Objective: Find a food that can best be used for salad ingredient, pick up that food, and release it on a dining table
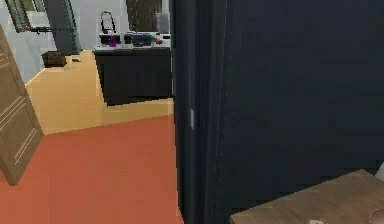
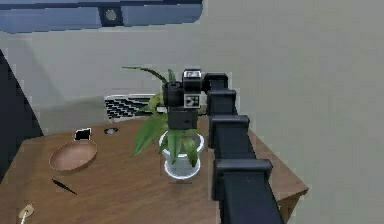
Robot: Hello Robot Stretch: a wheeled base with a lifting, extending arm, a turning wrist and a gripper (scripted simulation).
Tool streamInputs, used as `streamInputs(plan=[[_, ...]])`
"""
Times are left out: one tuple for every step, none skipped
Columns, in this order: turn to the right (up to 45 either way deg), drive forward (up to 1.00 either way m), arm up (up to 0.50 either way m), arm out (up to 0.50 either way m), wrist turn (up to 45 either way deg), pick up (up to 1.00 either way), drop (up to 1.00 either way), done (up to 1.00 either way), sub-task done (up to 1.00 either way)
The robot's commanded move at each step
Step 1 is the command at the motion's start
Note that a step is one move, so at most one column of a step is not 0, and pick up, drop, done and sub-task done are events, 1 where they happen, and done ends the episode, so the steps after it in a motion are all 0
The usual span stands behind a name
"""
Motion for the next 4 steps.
streamInputs(plan=[[0.0, 0.0, 0.02, 0.0, 0.0, 0.0, 0.0, 0.0, 0.0], [0.0, 0.0, 0.0, 0.0, -45.0, 0.0, 0.0, 0.0, 0.0], [0.0, 0.0, 0.0, 0.0, -45.0, 0.0, 0.0, 0.0, 0.0], [0.0, 0.0, 0.0, 0.0, -33.0, 0.0, 0.0, 0.0, 0.0]])
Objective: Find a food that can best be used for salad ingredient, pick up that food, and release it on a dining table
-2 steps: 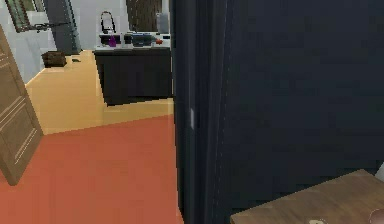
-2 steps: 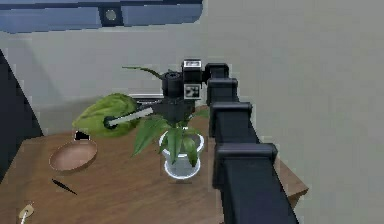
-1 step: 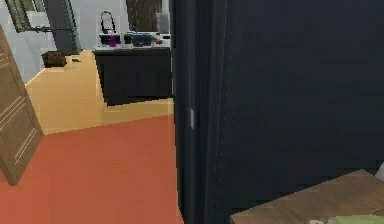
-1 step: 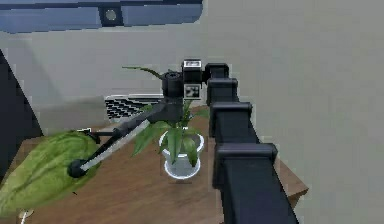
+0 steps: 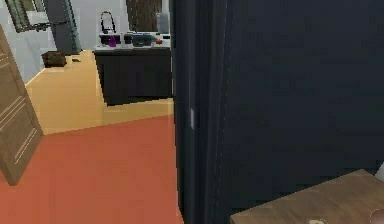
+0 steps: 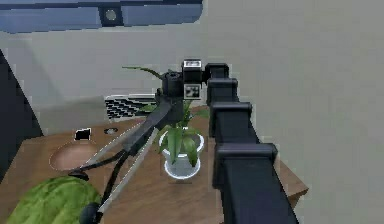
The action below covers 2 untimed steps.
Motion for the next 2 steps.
streamInputs(plan=[[0.0, 0.0, 0.0, -0.24, 0.0, 0.0, 0.0, 0.0, 0.0], [-6.0, 0.0, 0.0, 0.0, 0.0, 0.0, 0.0, 0.0, 0.0]])
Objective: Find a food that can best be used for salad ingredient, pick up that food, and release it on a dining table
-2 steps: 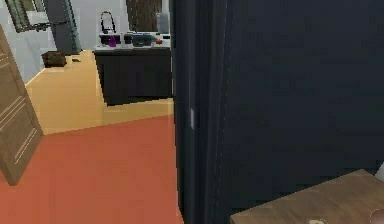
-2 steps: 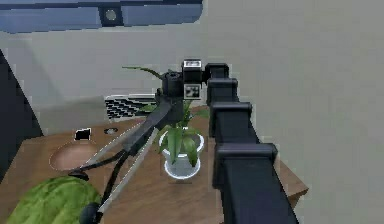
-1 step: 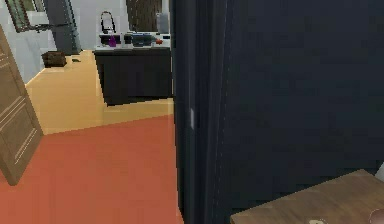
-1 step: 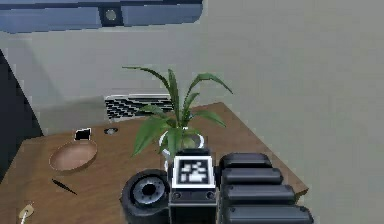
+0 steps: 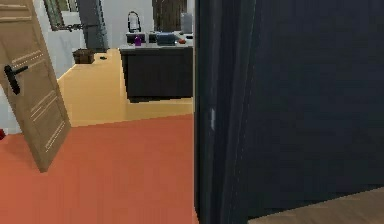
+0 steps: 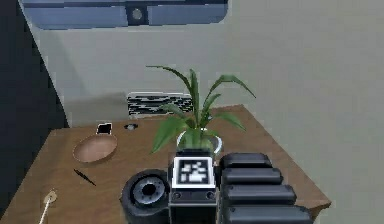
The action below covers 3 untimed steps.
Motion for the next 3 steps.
streamInputs(plan=[[0.0, 0.25, 0.0, 0.0, 0.0, 0.0, 0.0, 0.0, 0.0], [45.0, 0.0, 0.0, 0.0, 0.0, 0.0, 0.0, 0.0, 0.0], [42.0, 0.0, 0.0, 0.0, 0.0, 0.0, 0.0, 0.0, 0.0]])
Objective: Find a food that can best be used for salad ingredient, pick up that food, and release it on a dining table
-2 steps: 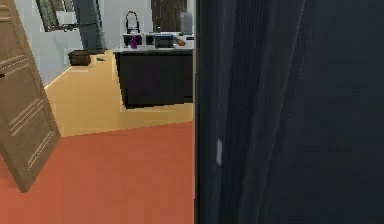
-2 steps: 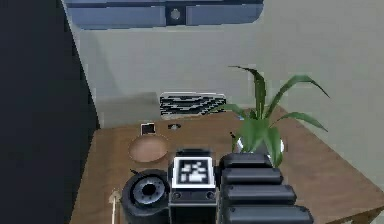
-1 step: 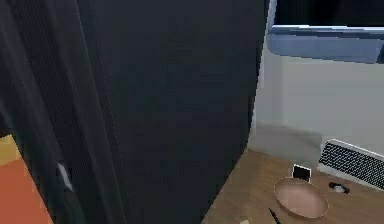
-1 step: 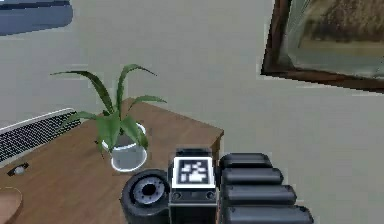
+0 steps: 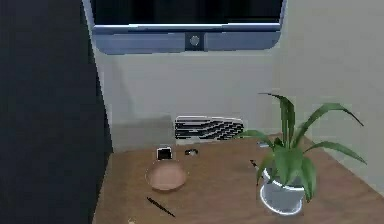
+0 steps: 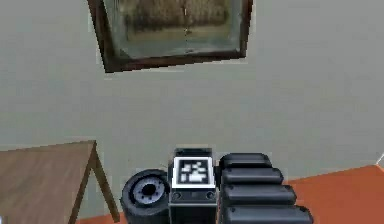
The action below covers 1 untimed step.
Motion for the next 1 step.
streamInputs(plan=[[-45.0, 0.0, 0.0, 0.0, 0.0, 0.0, 0.0, 0.0, 0.0]])
